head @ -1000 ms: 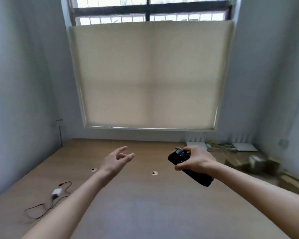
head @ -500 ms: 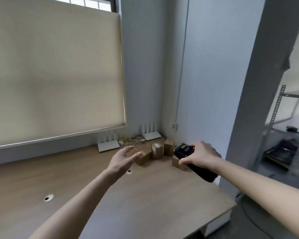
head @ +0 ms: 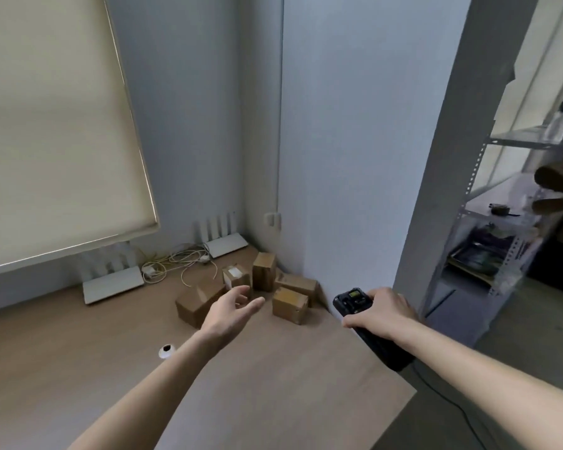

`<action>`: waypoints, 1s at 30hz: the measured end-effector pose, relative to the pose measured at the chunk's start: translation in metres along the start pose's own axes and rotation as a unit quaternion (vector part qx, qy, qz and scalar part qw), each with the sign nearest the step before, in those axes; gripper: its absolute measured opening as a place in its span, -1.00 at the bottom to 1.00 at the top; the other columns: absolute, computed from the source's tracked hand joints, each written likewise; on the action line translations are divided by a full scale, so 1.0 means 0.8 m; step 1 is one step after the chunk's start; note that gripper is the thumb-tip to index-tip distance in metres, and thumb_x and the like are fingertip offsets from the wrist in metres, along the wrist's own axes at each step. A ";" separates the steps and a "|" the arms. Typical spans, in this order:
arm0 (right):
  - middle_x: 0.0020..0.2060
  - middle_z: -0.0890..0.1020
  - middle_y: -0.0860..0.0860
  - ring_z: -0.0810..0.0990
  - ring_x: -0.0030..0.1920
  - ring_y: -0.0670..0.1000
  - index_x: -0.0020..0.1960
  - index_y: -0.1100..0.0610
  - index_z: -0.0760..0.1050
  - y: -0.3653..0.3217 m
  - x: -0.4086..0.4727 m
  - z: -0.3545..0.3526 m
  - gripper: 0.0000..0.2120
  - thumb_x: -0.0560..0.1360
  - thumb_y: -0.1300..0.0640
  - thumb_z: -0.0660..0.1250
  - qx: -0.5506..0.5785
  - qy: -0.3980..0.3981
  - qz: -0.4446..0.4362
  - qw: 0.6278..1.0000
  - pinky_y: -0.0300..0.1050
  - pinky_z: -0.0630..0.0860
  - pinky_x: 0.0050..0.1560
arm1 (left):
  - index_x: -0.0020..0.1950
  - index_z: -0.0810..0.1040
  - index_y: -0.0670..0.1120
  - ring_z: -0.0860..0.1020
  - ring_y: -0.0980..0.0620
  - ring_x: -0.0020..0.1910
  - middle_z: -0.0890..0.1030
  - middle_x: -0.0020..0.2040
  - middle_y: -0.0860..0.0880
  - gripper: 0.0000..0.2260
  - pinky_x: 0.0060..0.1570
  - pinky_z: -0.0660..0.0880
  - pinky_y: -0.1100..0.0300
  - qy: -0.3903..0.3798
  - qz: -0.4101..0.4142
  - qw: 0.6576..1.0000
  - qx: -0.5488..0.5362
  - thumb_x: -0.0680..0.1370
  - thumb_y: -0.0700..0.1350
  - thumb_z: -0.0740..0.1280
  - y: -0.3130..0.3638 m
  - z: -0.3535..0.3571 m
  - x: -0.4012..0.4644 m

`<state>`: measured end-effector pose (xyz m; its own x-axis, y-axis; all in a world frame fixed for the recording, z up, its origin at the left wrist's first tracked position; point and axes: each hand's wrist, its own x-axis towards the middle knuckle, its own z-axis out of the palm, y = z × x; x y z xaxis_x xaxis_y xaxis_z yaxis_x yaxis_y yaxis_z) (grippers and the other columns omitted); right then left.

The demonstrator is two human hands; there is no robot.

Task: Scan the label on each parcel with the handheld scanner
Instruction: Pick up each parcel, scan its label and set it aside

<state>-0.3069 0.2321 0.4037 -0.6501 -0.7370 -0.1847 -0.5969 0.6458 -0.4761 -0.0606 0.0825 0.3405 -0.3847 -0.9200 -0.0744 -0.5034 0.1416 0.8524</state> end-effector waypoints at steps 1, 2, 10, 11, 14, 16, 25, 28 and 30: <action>-0.01 0.70 0.03 0.67 0.00 0.11 0.04 -0.01 0.63 -0.005 0.028 0.009 -0.51 0.22 -0.22 0.61 0.003 -0.008 0.005 1.000 -0.05 0.64 0.05 | 0.49 0.42 -0.01 0.55 0.02 0.20 0.57 0.25 -0.04 -0.42 0.17 0.53 0.11 -0.006 -0.005 1.000 0.003 0.54 0.22 0.38 -0.007 0.007 0.029; -0.02 0.70 0.02 0.67 0.00 0.11 0.03 -0.01 0.63 -0.009 0.056 0.018 -0.52 0.21 -0.22 0.61 0.006 -0.016 0.010 1.000 -0.05 0.64 0.06 | 0.50 0.41 -0.01 0.54 0.01 0.21 0.56 0.28 -0.05 -0.42 0.19 0.53 0.10 -0.014 -0.010 1.000 0.008 0.55 0.21 0.37 -0.013 0.014 0.057; 0.00 0.69 0.01 0.64 0.04 0.10 0.06 -0.02 0.64 -0.007 0.245 0.127 -0.47 0.18 -0.24 0.60 0.035 -0.082 0.066 0.994 -0.06 0.61 0.10 | 0.53 0.36 -0.01 0.45 -0.04 0.39 0.48 0.43 -0.07 -0.44 0.34 0.45 0.03 -0.047 -0.070 0.996 0.037 0.58 0.17 0.34 -0.089 0.079 0.237; 0.02 0.69 0.03 0.64 0.05 0.11 0.08 -0.01 0.64 -0.001 0.265 0.144 -0.44 0.17 -0.25 0.59 0.036 -0.091 0.074 0.992 -0.05 0.61 0.11 | 0.53 0.36 -0.01 0.43 -0.04 0.42 0.46 0.45 -0.07 -0.44 0.38 0.43 -0.01 -0.053 -0.074 0.995 0.042 0.59 0.16 0.34 -0.101 0.091 0.253; 0.07 0.68 0.04 0.64 0.06 0.11 0.19 0.00 0.60 0.017 0.322 0.196 -0.34 0.18 -0.27 0.58 0.026 -0.130 0.081 0.988 -0.01 0.63 0.11 | 0.51 0.39 0.01 0.29 -0.04 0.52 0.31 0.55 -0.03 -0.48 0.46 0.30 -0.04 -0.054 -0.085 0.992 0.081 0.59 0.18 0.32 -0.139 0.132 0.297; 0.12 0.67 0.02 0.64 0.09 0.10 0.29 -0.05 0.55 0.027 0.361 0.226 -0.27 0.20 -0.29 0.59 0.006 -0.152 0.063 0.986 -0.01 0.63 0.10 | 0.50 0.40 0.02 0.20 -0.04 0.56 0.23 0.59 -0.02 -0.49 0.50 0.23 -0.05 -0.058 -0.097 0.989 0.094 0.60 0.18 0.31 -0.161 0.158 0.328; 0.05 0.66 -0.10 0.64 0.01 -0.01 0.23 -0.13 0.52 0.041 0.520 0.338 -0.19 0.03 -0.39 0.51 0.070 -0.194 0.032 0.978 -0.08 0.60 -0.04 | 0.60 0.23 0.04 0.34 -0.06 0.49 0.36 0.53 -0.03 -0.40 0.45 0.32 -0.04 -0.043 -0.162 0.985 0.039 0.60 0.15 0.32 -0.225 0.255 0.478; 0.04 0.67 -0.13 0.65 0.00 -0.03 0.21 -0.13 0.51 0.039 0.557 0.361 -0.17 0.01 -0.43 0.50 0.091 -0.205 0.036 0.974 -0.04 0.63 0.01 | 0.61 0.20 0.02 0.35 -0.08 0.49 0.36 0.54 -0.06 -0.37 0.45 0.33 -0.02 -0.042 -0.194 0.980 0.005 0.60 0.14 0.33 -0.236 0.282 0.511; 0.04 0.67 -0.13 0.65 0.02 -0.03 0.22 -0.13 0.50 0.038 0.575 0.371 -0.19 0.04 -0.42 0.53 0.110 -0.221 0.037 0.968 -0.04 0.63 0.01 | 0.62 0.19 0.02 0.37 -0.09 0.47 0.37 0.53 -0.08 -0.36 0.44 0.35 -0.01 -0.051 -0.210 0.976 -0.016 0.60 0.14 0.33 -0.242 0.293 0.523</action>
<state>-0.4845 -0.1466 0.0488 -0.3927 -0.7355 -0.5521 -0.4111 0.6774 -0.6100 -0.3051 -0.2443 0.0231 -0.2260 -0.8527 -0.4710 -0.6093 -0.2535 0.7513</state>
